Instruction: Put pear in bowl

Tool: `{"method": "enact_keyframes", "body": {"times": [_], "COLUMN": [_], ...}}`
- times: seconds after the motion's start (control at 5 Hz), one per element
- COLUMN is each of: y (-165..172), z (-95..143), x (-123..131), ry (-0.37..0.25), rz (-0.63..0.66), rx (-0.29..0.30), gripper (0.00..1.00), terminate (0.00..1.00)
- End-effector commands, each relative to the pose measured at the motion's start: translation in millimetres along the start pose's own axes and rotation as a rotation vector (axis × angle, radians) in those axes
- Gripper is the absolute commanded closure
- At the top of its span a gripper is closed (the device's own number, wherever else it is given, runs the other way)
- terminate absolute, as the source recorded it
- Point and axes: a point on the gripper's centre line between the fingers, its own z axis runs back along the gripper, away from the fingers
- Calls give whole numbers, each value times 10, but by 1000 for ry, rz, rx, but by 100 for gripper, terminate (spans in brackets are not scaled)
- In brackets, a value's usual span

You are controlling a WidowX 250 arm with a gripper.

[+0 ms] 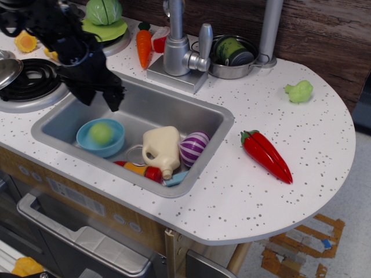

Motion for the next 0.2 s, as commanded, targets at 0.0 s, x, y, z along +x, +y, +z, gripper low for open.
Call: {"method": "enact_keyframes", "body": {"times": [0.0], "y": [12], "z": [71], "x": [63], "ry": [-28], "rz": [-28], "rx": [9], "gripper": [0], "terminate": [100]}}
